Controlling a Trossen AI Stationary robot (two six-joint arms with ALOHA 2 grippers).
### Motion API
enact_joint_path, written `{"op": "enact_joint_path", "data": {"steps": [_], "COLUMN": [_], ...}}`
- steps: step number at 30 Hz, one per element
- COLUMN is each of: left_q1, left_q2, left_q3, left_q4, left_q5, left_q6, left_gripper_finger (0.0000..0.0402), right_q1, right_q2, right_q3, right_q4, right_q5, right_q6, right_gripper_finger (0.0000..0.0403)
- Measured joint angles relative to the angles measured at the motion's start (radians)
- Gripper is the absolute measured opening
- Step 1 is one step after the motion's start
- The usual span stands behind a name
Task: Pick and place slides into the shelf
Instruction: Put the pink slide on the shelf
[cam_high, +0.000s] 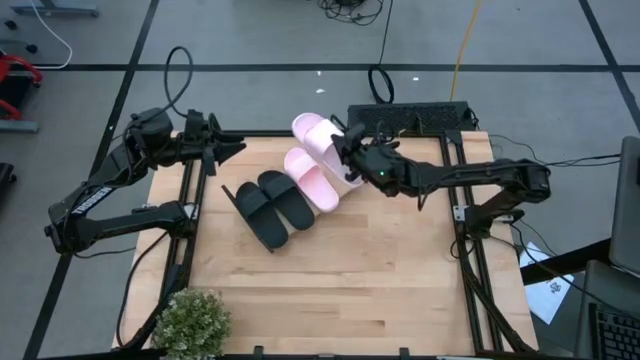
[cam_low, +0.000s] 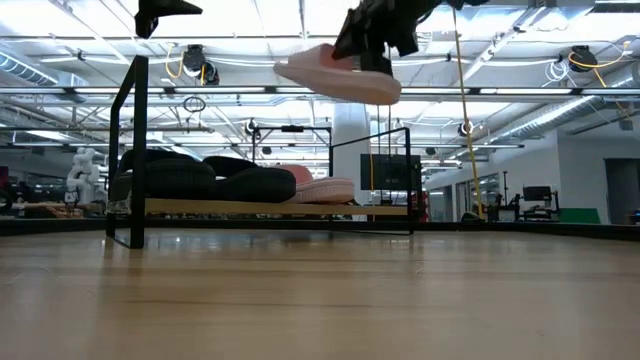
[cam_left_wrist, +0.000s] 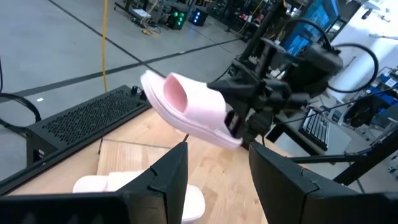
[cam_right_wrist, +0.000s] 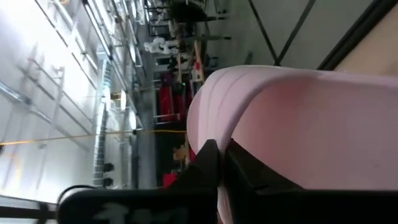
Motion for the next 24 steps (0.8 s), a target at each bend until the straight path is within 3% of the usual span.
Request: {"op": "enact_joint_path", "data": {"steps": [11, 24], "left_q1": [0.000, 0.000], "left_q2": [0.000, 0.000], "left_q3": [0.000, 0.000], "left_q4": [-0.020, -0.024], "left_q5": [-0.042, -0.047], "left_q6": [0.002, -0.008], "left_gripper_finger": [0.0165, 0.0165], "right_q1": [-0.067, -0.124], "right_q2": [0.098, 0.145], "right_q3": [0.000, 0.000], "right_q4": [-0.016, -0.111], "right_q5": [-0.136, -0.188], "right_q6": [0.062, 0.061], "right_gripper_finger": [0.0000, 0.0000]}}
